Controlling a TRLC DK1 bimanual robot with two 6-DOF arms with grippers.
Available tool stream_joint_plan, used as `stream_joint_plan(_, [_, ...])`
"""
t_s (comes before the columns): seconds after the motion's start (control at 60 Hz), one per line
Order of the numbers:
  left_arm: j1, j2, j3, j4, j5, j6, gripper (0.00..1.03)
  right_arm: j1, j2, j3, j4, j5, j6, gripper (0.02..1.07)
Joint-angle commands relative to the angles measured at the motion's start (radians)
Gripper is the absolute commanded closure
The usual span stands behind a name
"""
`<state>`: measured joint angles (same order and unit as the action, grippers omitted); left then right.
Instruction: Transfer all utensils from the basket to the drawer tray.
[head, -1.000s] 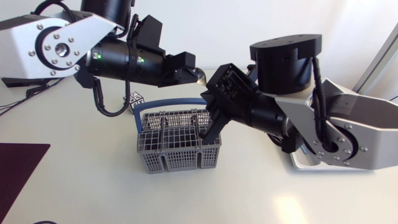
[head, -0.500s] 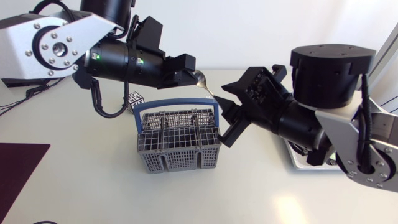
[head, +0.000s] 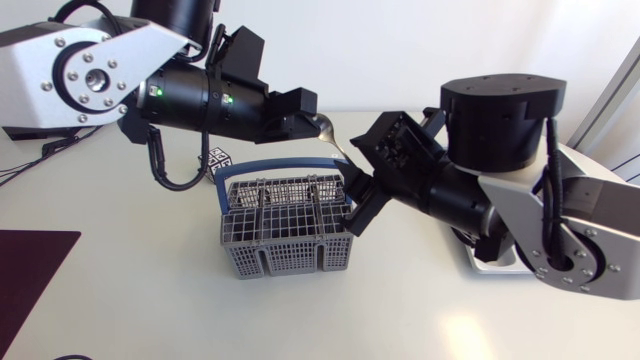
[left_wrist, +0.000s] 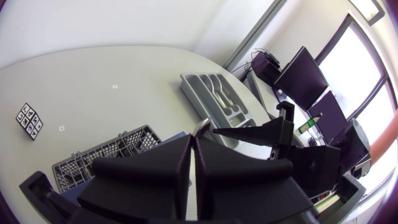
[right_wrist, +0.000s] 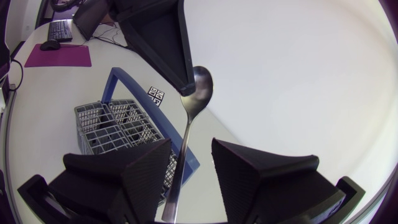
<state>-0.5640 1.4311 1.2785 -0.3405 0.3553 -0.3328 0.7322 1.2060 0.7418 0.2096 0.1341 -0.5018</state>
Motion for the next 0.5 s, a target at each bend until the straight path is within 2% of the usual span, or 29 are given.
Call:
stream_joint_plan(0.0, [-0.008,-0.017,0.012,0.001,0.007,0.008,0.99,0.013,0.029,0.039,0.01,0.015,-0.004,0.64])
stream_joint_plan(0.05, [-0.01,-0.017,0.012,0.001,0.007,0.008,0.99,0.018,0.035,0.05,0.01,0.019,-0.004,0.69])
stream_joint_plan(0.233, [-0.01,-0.017,0.012,0.001,0.007,0.008,0.99,0.024,0.061,0.073,-0.006,0.024,-0.004,1.0])
stream_joint_plan(0.35, [-0.01,-0.017,0.012,0.003,0.007,0.008,0.98,0.024,0.061,0.073,-0.032,0.022,-0.001,1.01])
stream_joint_plan(0.417, [-0.01,-0.02,0.013,0.011,0.007,0.009,0.91,0.024,0.058,0.068,-0.039,0.022,-0.001,1.02])
stream_joint_plan(0.483, [-0.008,-0.024,0.022,0.018,0.007,0.012,0.76,0.026,0.055,0.064,-0.045,0.022,0.0,1.02])
